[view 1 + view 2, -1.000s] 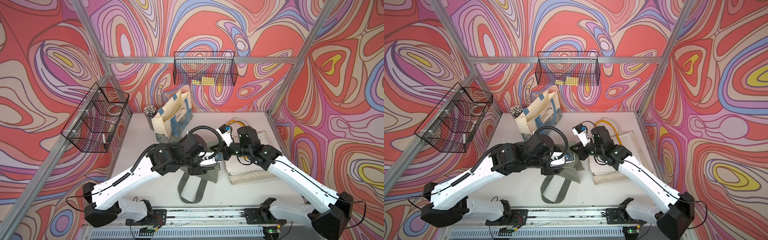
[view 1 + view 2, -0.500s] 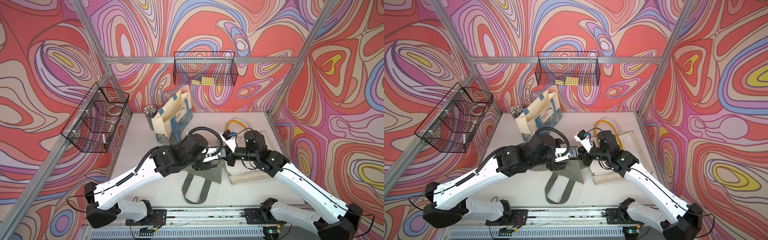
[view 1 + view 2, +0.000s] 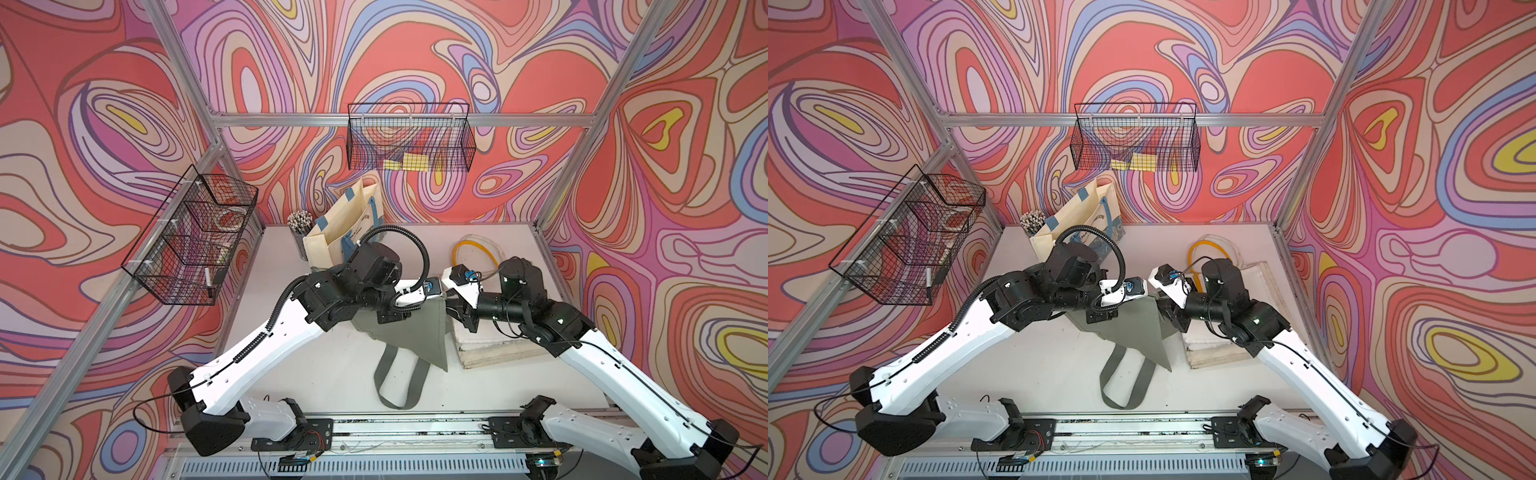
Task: Put away the canvas bag
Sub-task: Press the canvas bag.
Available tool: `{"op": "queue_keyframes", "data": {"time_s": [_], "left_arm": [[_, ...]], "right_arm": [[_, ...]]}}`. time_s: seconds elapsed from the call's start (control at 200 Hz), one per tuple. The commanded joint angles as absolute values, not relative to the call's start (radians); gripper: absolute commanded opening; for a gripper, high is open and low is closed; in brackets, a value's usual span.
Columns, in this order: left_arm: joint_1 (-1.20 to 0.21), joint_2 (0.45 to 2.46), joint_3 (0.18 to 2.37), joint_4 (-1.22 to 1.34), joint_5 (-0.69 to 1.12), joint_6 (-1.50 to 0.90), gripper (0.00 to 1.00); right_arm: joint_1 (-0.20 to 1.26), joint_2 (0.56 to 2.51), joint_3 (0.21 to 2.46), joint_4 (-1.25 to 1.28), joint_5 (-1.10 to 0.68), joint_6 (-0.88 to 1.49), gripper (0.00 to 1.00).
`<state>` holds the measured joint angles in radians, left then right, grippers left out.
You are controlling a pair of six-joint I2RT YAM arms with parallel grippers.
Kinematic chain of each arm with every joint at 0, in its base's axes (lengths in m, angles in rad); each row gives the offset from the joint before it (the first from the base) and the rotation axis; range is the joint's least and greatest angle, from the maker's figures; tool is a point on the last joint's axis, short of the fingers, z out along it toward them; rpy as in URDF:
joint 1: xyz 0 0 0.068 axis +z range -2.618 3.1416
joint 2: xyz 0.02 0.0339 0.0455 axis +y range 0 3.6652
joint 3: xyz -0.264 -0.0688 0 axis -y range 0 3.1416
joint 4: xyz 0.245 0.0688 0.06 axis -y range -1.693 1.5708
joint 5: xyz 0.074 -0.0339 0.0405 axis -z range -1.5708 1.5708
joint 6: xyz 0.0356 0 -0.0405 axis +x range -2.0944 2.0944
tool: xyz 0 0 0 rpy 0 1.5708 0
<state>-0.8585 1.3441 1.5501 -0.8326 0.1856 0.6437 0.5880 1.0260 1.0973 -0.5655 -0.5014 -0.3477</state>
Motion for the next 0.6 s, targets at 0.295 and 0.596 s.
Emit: {"op": "queue_keyframes", "data": {"time_s": [0.295, 0.596], "left_arm": [[-0.733, 1.263, 1.596, -0.831, 0.307, 0.710, 0.00], [-0.733, 1.279, 1.661, -0.821, 0.365, 0.707, 0.00]], "right_arm": [[0.465, 0.965, 1.167, -0.756, -0.683, -0.334, 0.92], [0.465, 1.077, 1.112, -0.527, -0.627, -0.286, 0.98]]}}
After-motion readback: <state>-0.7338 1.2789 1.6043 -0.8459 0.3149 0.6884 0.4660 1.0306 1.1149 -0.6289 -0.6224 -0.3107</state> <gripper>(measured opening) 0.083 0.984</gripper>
